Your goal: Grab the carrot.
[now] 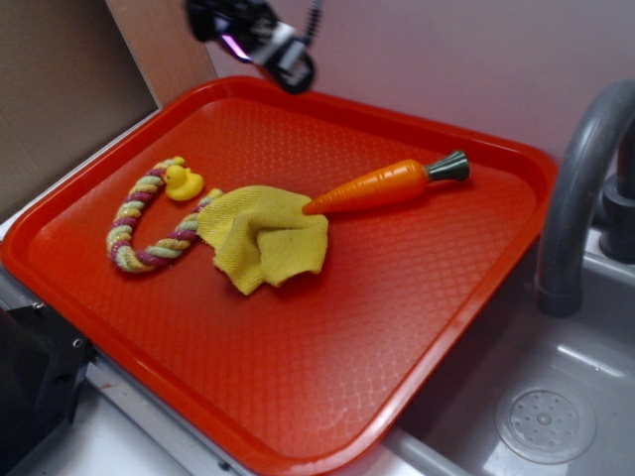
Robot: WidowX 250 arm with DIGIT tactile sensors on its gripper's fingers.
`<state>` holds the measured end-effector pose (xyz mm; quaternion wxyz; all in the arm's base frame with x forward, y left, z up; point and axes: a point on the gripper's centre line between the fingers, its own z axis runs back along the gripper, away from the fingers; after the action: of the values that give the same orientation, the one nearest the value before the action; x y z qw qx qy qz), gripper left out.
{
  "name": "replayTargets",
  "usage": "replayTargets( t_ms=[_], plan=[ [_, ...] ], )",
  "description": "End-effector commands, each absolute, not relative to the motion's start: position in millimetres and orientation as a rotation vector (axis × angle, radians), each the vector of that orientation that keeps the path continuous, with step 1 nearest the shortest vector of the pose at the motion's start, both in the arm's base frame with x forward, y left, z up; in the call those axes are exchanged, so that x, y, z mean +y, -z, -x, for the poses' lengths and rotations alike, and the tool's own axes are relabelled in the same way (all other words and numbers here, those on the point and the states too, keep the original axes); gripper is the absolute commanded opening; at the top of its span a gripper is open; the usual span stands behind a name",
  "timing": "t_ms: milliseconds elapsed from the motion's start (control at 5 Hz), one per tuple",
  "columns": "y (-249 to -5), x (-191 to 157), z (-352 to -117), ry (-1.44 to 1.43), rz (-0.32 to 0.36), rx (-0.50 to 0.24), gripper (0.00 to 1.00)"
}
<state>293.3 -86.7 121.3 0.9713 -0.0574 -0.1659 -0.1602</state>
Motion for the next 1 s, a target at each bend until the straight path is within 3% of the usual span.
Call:
replayTargets(
  t_ms=[0, 600, 800],
  plan=[
    [-86.8, -131.9, -325.4, 0.447, 0.157, -0.346, 1.00],
    [-29.4, -149.8, -306.5, 0.546, 0.073, -0.235, 1.00],
    [-22.7, -149.1, -308.4, 0.531, 0.027, -0.220, 0.89]
  ],
)
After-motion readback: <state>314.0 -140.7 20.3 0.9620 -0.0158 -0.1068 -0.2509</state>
